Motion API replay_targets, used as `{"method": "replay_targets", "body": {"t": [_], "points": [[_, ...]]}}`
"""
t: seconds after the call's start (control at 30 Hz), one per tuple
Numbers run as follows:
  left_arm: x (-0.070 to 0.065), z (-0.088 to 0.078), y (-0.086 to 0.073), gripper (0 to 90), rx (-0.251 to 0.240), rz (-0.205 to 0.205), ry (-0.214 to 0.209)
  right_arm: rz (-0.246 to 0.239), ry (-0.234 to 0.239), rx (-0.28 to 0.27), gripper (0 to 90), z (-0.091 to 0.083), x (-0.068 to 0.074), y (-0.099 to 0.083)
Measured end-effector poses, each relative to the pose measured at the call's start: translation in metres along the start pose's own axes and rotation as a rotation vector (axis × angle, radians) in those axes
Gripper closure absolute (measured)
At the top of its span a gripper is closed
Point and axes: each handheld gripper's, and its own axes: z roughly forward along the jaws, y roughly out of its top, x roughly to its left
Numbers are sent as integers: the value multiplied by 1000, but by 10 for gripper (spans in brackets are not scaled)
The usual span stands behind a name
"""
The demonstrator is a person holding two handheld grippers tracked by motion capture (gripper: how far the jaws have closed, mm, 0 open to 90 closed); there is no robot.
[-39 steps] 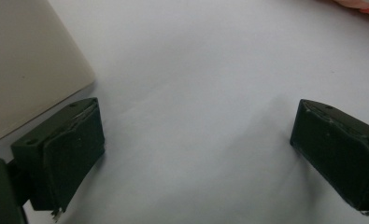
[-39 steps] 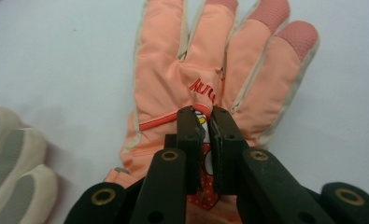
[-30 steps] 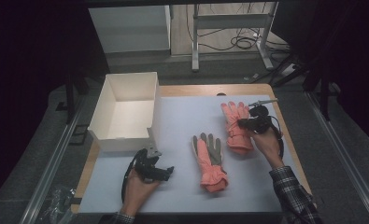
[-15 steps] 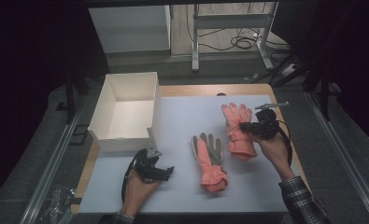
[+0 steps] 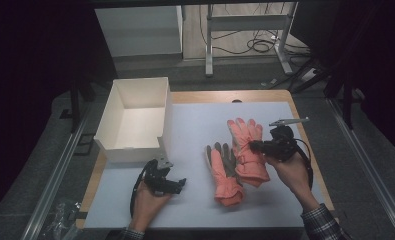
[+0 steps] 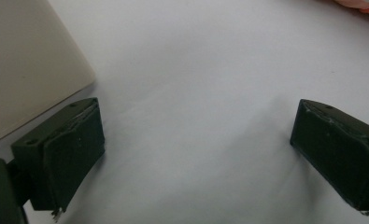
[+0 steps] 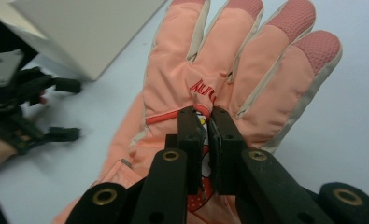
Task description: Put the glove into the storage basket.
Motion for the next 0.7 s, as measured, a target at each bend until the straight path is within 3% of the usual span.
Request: {"method": "replay_targets", "body": {"t": [0.13, 0.23, 0.33, 0.47, 0.7], "points": [[0, 0, 0, 28, 0, 0, 0, -5, 63, 13, 834, 4, 20, -7], [0, 0, 0, 28, 1, 1, 0, -20, 71, 22, 833, 9, 28, -9], [0, 0, 0, 28, 0, 0, 0, -20, 89, 47, 832, 25, 41, -14], [0, 0, 0, 28, 1, 0, 0, -15, 97, 62, 830, 38, 46, -19], [0, 0, 0, 28, 2, 0, -1, -36, 12, 65, 796, 57, 44, -36]]}}
